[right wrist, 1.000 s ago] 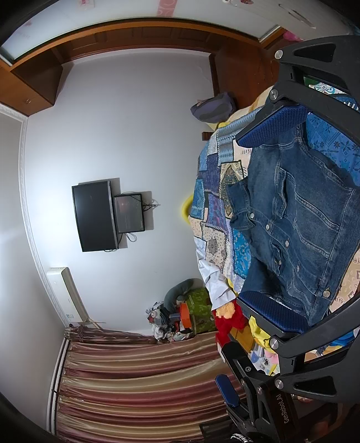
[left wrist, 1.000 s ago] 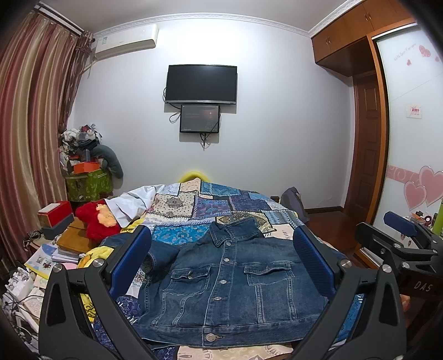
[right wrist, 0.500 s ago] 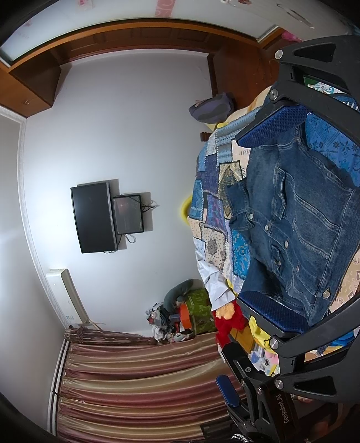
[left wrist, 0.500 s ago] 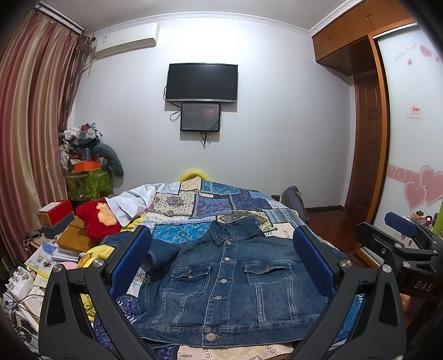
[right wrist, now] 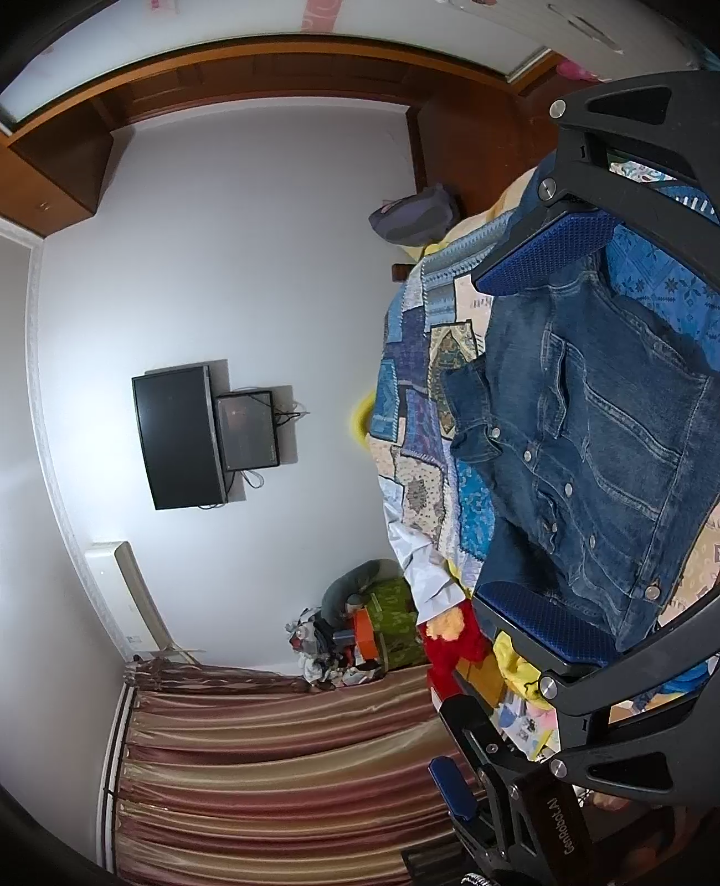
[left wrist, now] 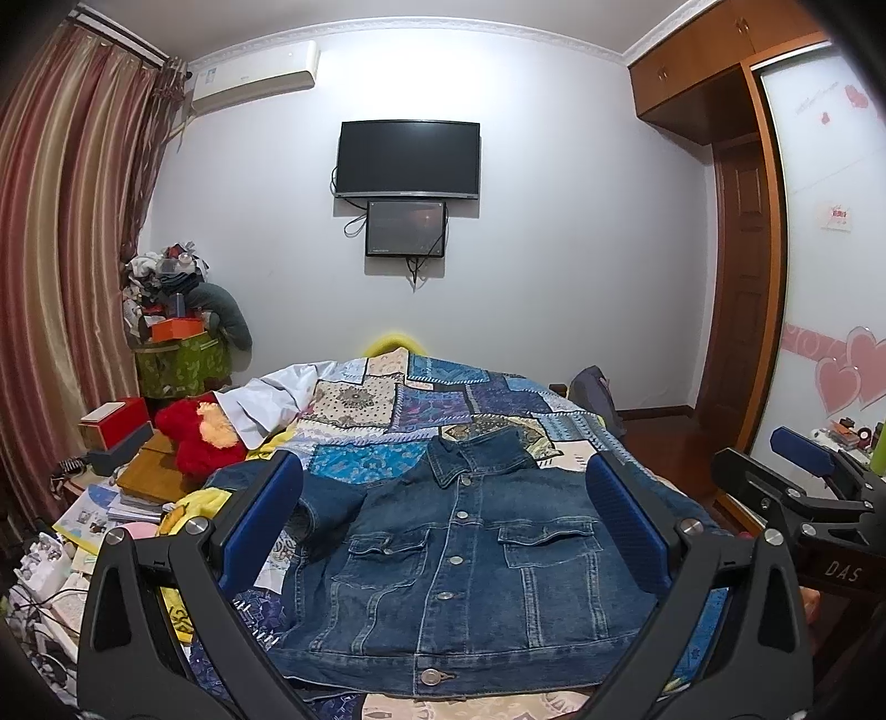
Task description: Fold large clothes
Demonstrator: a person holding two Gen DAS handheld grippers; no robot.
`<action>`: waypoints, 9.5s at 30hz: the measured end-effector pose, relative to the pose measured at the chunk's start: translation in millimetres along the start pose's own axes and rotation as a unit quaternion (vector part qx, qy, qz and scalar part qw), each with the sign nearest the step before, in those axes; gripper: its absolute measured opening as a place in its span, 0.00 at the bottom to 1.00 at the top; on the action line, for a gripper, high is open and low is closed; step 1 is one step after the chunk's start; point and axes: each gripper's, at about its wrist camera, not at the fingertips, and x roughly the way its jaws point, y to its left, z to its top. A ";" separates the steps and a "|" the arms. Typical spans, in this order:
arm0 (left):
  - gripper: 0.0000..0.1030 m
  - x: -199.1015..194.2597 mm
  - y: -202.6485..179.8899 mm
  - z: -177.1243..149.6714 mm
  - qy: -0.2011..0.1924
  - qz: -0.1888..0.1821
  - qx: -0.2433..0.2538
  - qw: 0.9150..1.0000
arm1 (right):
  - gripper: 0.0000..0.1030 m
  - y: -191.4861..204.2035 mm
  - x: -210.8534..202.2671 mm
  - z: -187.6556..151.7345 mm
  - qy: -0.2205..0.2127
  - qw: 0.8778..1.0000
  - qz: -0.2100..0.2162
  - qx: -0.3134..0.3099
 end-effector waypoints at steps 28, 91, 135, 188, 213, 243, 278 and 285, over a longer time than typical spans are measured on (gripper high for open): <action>1.00 284.6 224.4 -24.4 0.264 0.154 -0.129 0.944 | 1.00 -24.7 275.9 42.7 0.119 0.992 0.024 -0.041; 0.68 334.4 73.5 -78.0 0.336 -0.038 0.049 0.940 | 1.00 -15.3 342.6 -3.2 0.297 0.945 0.102 -0.094; 0.78 322.3 218.2 -143.9 0.383 0.096 -0.014 0.919 | 0.14 79.3 421.4 -3.3 0.301 0.940 0.129 -0.091; 0.80 422.8 -155.4 -129.2 0.421 -0.111 0.229 0.871 | 0.11 -316.0 239.0 -135.6 0.422 0.886 -0.193 0.012; 0.80 376.8 -200.9 -64.8 0.314 -0.154 0.220 0.911 | 0.70 -426.1 176.0 -187.8 0.383 0.805 -0.156 0.425; 0.80 300.7 14.6 -6.8 0.242 -0.046 0.082 0.966 | 0.10 -138.1 307.9 48.4 0.212 0.955 0.065 0.197; 0.81 318.4 -75.0 -42.5 0.306 -0.150 0.157 0.927 | 0.11 -177.1 257.3 -21.5 0.325 0.943 -0.026 0.069; 0.81 359.3 -169.3 -81.7 0.346 -0.194 0.250 0.883 | 0.11 -224.5 249.6 -35.3 0.331 0.936 -0.057 0.102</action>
